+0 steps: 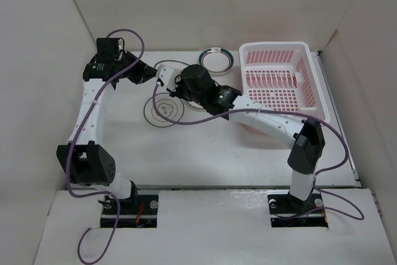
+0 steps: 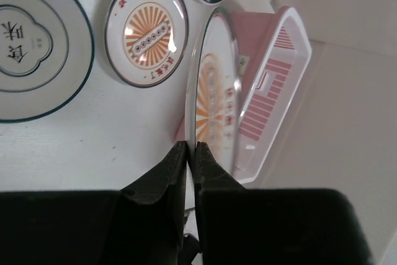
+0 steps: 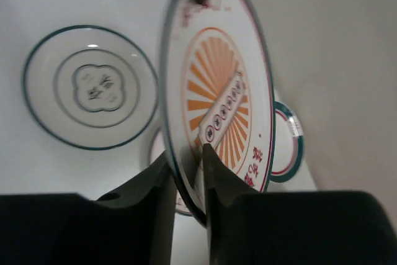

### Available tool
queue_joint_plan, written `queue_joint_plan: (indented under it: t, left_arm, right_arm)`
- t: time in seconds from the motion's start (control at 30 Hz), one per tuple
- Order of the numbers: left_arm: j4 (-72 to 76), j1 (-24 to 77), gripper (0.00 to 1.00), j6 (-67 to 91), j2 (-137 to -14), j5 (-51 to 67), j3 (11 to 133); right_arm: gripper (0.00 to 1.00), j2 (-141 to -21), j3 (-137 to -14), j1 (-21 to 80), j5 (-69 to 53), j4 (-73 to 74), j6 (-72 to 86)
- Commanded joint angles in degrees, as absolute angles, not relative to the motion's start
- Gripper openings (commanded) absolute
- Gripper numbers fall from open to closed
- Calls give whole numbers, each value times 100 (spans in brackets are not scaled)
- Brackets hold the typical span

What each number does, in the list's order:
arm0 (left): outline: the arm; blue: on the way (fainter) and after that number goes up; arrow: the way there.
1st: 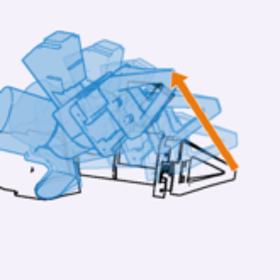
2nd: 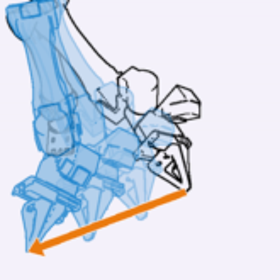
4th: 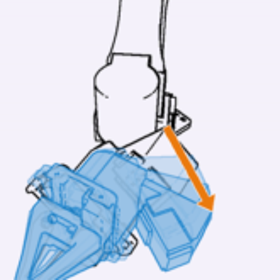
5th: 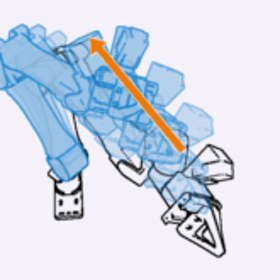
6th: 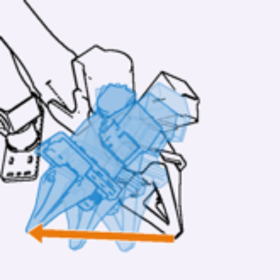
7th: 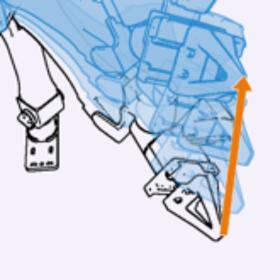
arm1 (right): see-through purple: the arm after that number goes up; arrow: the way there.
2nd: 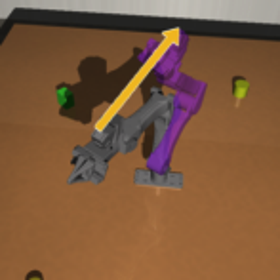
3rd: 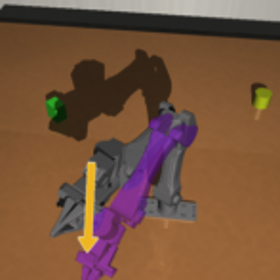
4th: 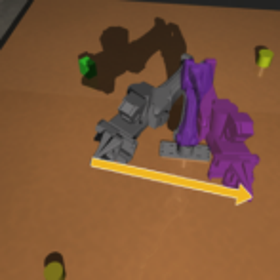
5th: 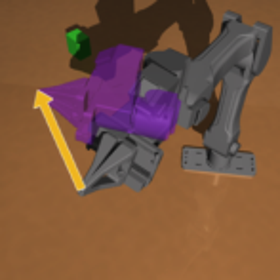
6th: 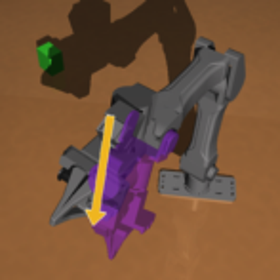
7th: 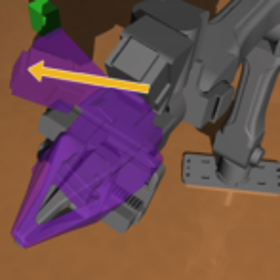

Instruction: Load the plates into the dish rack

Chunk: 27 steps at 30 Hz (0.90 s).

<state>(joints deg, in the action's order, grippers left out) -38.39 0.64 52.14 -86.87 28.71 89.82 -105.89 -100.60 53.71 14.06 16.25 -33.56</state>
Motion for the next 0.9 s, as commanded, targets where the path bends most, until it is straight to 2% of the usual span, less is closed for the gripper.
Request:
queue_joint_plan:
  t: [0.0, 0.03, 0.07, 0.27, 0.3, 0.4, 0.43, 0.53, 0.63, 0.77, 0.87]
  left_arm:
    - [-3771, 97, 0, 5159, -8253, 3094, 9035]
    - [-3718, 97, 0, 5159, -8253, 3094, 9035]
    - [-3718, 36, 0, 5159, -8253, 3094, 9035]
    - [-2990, -70, 0, 5045, -8253, 3339, 9044]
    - [-2814, -123, 4, 5045, -8253, 3575, 9044]
    - [-1804, -123, 44, 5220, -8253, 3910, 8912]
    - [-1576, -123, 78, 5221, -8253, 3981, 8912]
    - [-1082, -123, 100, 5273, -8191, 3894, 8965]
    - [-1274, -123, 100, 4827, -8078, 3368, 9166]
    - [-1915, -53, 100, 4036, -8077, 2429, 9089]
    - [-1995, -53, 100, 3710, -7963, 2215, 8580]
  right_arm:
    - [20, -10582, -10011, 5405, 1573, 1230, -3146]
    - [9, -10582, -10011, 5405, 1573, 1230, -3146]
    - [2, -10530, -10011, 5457, 1573, 1230, -3094]
    - [0, -10459, -9836, 5616, 1705, 1230, -3033]
    - [0, -10389, -9835, 5616, 1705, 1230, -3032]
    - [0, -10117, -9695, 5739, 1705, 1126, -2910]
    - [0, -10055, -9616, 5739, 1705, 1125, -2813]
    - [0, -9749, -9527, 5739, 2091, 1028, -2524]
    - [0, -9266, -9475, 5354, 2215, 1028, -1920]
    - [0, -8484, -9422, 4344, 1558, 1142, -769]
    - [0, -8288, -9360, 3351, 793, 1379, -194]
